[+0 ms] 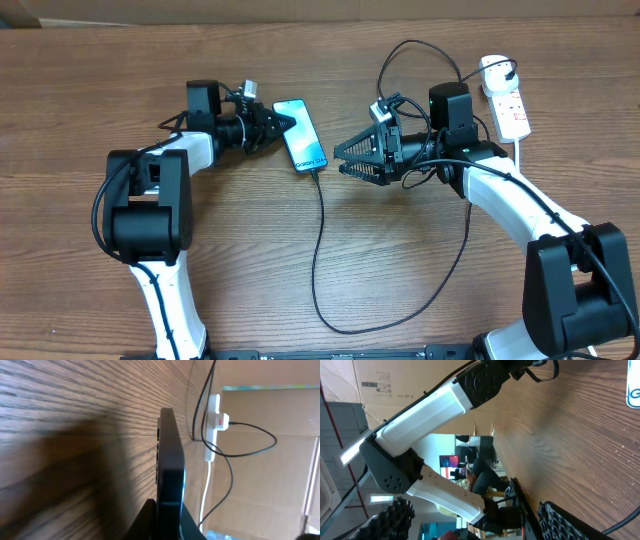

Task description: Plug charger to phone and switch on socket

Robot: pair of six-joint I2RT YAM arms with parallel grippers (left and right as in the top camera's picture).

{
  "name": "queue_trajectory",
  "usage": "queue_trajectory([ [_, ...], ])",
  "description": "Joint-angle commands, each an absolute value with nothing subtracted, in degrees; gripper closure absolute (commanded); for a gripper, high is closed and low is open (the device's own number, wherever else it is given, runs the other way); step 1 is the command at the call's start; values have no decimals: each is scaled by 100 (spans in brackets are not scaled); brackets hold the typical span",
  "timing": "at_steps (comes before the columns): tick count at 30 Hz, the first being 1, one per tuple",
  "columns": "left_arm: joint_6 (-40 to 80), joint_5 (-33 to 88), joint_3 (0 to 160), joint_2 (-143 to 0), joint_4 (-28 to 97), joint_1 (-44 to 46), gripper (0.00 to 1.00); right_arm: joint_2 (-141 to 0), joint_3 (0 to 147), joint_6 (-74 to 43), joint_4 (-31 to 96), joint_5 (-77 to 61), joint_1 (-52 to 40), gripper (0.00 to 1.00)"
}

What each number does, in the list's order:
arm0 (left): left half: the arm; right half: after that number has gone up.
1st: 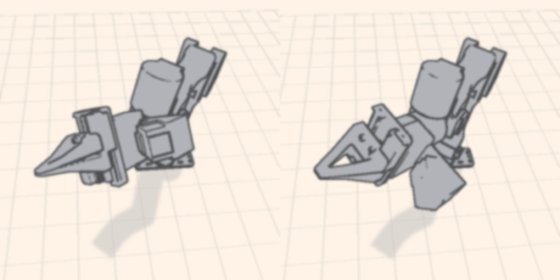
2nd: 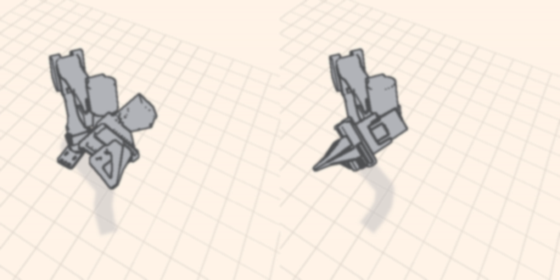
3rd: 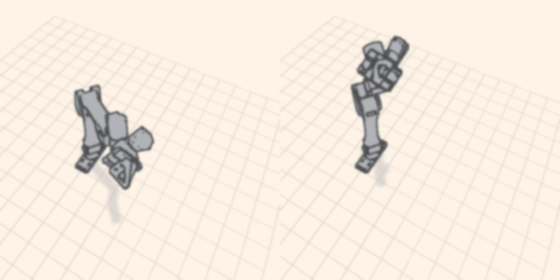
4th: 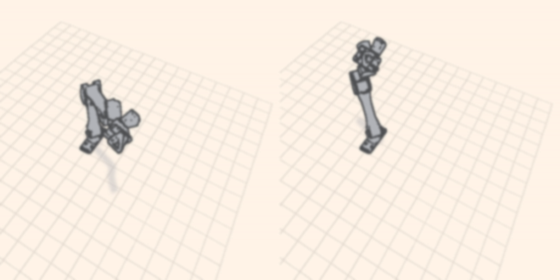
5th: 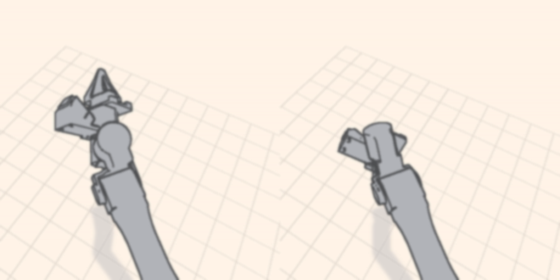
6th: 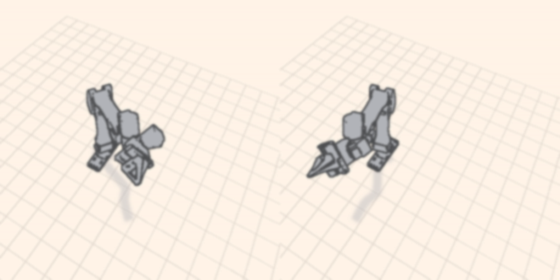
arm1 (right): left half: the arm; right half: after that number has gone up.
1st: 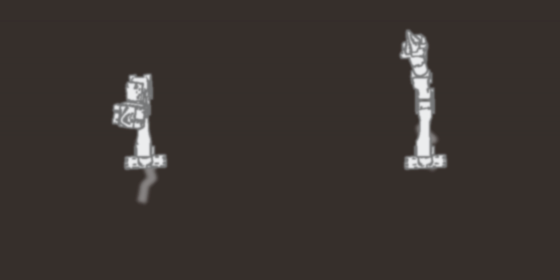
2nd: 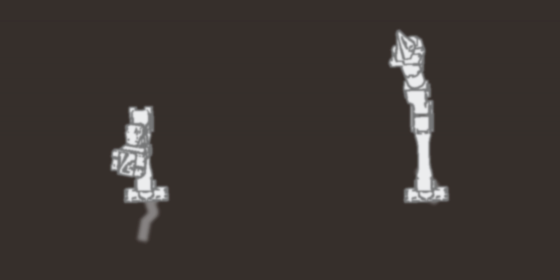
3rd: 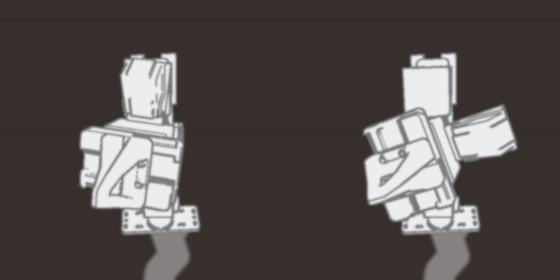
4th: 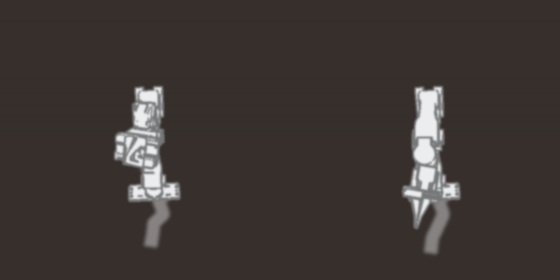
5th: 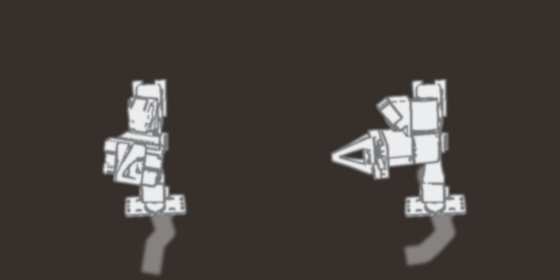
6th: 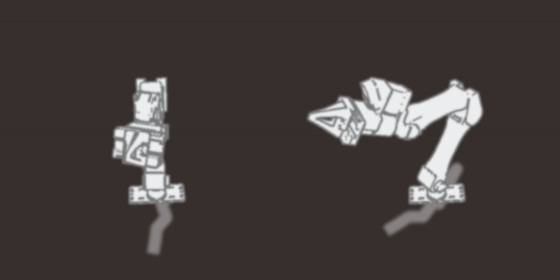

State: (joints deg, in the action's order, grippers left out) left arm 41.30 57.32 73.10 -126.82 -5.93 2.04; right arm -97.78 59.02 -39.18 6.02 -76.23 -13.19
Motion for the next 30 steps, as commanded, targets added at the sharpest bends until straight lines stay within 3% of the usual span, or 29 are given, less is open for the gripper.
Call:
queue_trajectory([
  [1, 3935, 5502, 7365, -12689, -626, 290, 95, -9655, 5996, -3854, 628, -7568, -1304, 19],
  [16, 3935, 5328, 7365, -12724, -628, 325, 92, -9655, 5996, -3848, 661, -7566, -1304, 20],
  [22, 3938, 5207, 7365, -12724, -604, 325, 73, -9655, 5996, -3848, 663, -7566, -1304, 20],
  [30, 3938, 5205, 7365, -12724, -604, 303, 72, -9655, 5996, -3848, 663, -7566, -1304, 21],
])
